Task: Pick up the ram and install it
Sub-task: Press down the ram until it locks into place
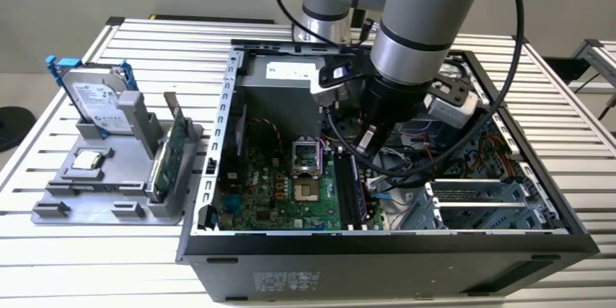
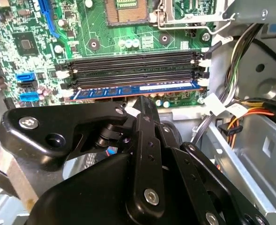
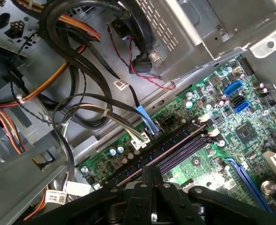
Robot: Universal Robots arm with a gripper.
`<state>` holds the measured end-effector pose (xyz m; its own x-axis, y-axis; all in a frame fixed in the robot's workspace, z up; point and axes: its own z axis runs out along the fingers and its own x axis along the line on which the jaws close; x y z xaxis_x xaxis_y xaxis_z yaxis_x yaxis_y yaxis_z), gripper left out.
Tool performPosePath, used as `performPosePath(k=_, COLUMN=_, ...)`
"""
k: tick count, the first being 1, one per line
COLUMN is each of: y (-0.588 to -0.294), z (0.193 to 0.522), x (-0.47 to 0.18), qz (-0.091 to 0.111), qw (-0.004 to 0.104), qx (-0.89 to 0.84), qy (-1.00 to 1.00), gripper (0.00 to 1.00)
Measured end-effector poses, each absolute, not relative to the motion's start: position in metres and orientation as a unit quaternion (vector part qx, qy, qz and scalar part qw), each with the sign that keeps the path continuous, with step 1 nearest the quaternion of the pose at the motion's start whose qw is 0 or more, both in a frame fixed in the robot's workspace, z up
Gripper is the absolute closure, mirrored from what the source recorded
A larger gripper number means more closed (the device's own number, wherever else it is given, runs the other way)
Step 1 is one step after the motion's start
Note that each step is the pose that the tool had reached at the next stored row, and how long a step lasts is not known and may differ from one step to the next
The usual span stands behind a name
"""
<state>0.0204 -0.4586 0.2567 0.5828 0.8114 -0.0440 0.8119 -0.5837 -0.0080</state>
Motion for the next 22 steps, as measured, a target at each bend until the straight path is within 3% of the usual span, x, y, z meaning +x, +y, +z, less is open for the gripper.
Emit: performPosePath(k=22, y=-0.4546, z=0.2525, x=0.0189, qz=-0.021, qw=0.009, qx=0.84, qy=0.542, gripper=1.0)
